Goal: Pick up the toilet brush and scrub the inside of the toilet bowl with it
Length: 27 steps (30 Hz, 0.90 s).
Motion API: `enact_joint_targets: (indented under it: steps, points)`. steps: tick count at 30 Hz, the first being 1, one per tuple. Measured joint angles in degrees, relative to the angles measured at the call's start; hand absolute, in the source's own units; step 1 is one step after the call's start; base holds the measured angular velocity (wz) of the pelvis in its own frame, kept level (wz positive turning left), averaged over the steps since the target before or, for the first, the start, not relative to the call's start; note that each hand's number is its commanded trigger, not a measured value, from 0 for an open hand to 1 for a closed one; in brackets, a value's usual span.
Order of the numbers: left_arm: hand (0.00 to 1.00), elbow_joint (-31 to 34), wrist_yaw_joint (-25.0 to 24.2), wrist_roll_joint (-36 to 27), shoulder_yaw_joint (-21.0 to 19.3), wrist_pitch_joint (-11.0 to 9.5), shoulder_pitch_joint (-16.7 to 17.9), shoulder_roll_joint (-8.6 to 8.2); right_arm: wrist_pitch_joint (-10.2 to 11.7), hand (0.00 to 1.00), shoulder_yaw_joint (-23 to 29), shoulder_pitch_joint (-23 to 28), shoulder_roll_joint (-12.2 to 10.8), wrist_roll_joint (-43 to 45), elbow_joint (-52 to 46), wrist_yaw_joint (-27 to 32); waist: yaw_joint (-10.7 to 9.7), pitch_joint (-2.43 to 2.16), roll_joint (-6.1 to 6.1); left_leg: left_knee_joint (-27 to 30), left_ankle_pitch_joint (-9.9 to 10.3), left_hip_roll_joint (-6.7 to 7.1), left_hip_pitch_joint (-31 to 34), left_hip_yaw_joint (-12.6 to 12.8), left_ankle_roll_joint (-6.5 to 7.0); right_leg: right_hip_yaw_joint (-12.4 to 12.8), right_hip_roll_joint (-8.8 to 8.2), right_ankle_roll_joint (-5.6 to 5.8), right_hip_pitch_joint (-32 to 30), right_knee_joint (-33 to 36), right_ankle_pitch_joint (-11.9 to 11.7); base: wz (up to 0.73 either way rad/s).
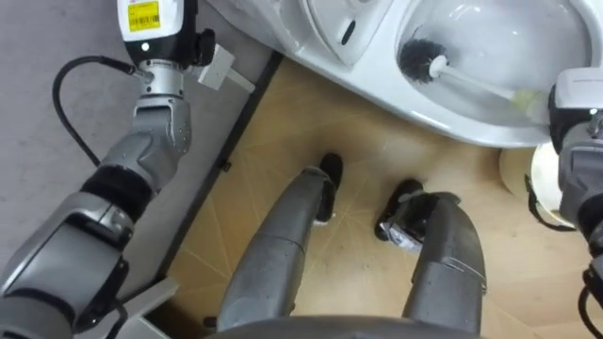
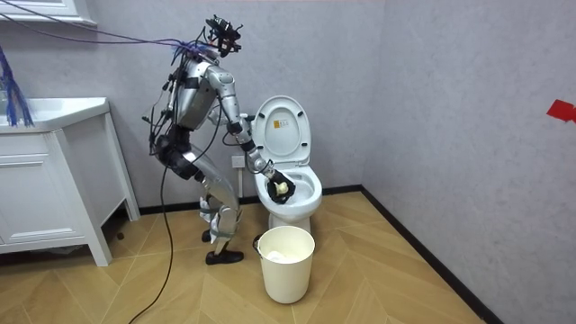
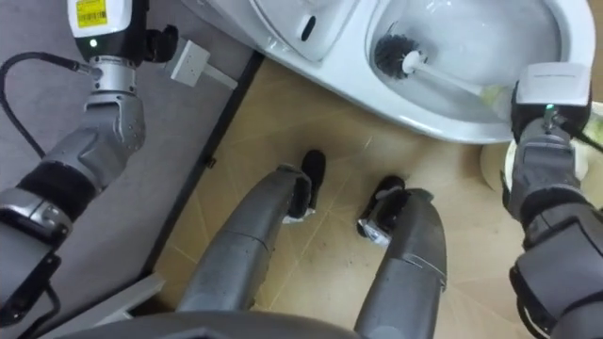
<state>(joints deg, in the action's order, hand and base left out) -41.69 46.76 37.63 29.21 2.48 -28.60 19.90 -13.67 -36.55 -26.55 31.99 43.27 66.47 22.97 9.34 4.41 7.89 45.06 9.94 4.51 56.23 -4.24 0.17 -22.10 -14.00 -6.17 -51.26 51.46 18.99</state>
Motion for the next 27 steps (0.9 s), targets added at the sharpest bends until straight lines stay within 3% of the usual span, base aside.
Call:
enact_joint_targets:
  steps: [4,7,12,14,18,21,25,27]
  points:
    - [0.00,0.12,0.10,-2.15,0.47,0.03,0.47,0.01,-0.08,1.00,-0.74,-0.42,0.46,-0.95,0.42,0.14,0.63,-0.10,0.12,-0.25,0.42,-0.22,-0.72,0.06,-0.11,0.03,0.09,-0.14,0.74,-0.33,0.21,0.00]
    - [0.00,0.24,0.51,-2.07,0.53,0.05,0.43,0.15,0.69,1.00,-2.63,-1.51,0.67,-7.04,1.65,1.24,0.59,-0.14,-0.01,-0.25,0.44,-0.20,-0.63,0.21,-0.06,0.05,-0.10,-0.13,0.61,-0.18,0.22,0.00]
    - [0.00,3.02,0.52,-0.76,0.30,0.01,-0.07,2.59,5.65,1.00,0.28,-4.59,0.69,-21.42,5.02,0.59,0.06,-0.35,-3.10,0.35,0.04,0.32,1.89,1.18,0.25,0.79,-1.70,-0.40,-2.92,2.27,0.35,0.03]
    - [0.00,3.89,0.78,0.64,0.29,0.00,-0.49,3.73,6.49,1.00,2.12,-5.81,0.69,-25.77,5.55,-0.33,-0.15,-0.30,-3.80,1.27,0.01,0.41,3.21,1.11,0.29,0.88,-1.94,-0.49,-4.11,3.09,0.37,0.02]
    - [0.00,5.73,1.54,3.95,0.13,0.01,-0.64,6.74,7.01,1.00,5.22,-9.73,1.56,-25.04,5.34,-0.44,-1.65,-0.25,-6.03,2.16,-0.42,1.23,5.15,1.80,0.61,1.76,-3.26,-0.56,-6.82,5.27,0.51,0.05]
    - [0.00,5.78,1.59,4.31,0.12,0.09,-0.64,6.85,6.57,1.00,5.21,-10.20,2.17,-19.35,4.80,-0.46,-1.72,-0.22,-7.16,2.44,-0.44,1.30,5.18,1.77,0.74,1.72,-3.35,-0.37,-6.70,5.33,0.60,0.02]
    - [0.00,5.80,1.01,5.39,0.12,0.16,-0.66,6.74,6.46,1.00,4.74,-9.76,1.92,-11.38,4.30,-0.29,-1.16,-0.22,-6.75,3.20,-0.18,1.17,5.17,1.64,1.07,1.54,-2.81,0.00,-6.12,4.96,0.51,-0.04]
    - [0.00,5.73,-0.06,5.81,0.14,0.17,-0.51,5.93,5.72,1.00,3.72,-8.37,1.37,-6.37,4.03,-0.11,-0.20,-0.25,-5.16,4.15,0.41,1.01,5.04,1.11,1.15,0.99,-2.36,0.49,-5.16,4.65,0.68,-0.04]
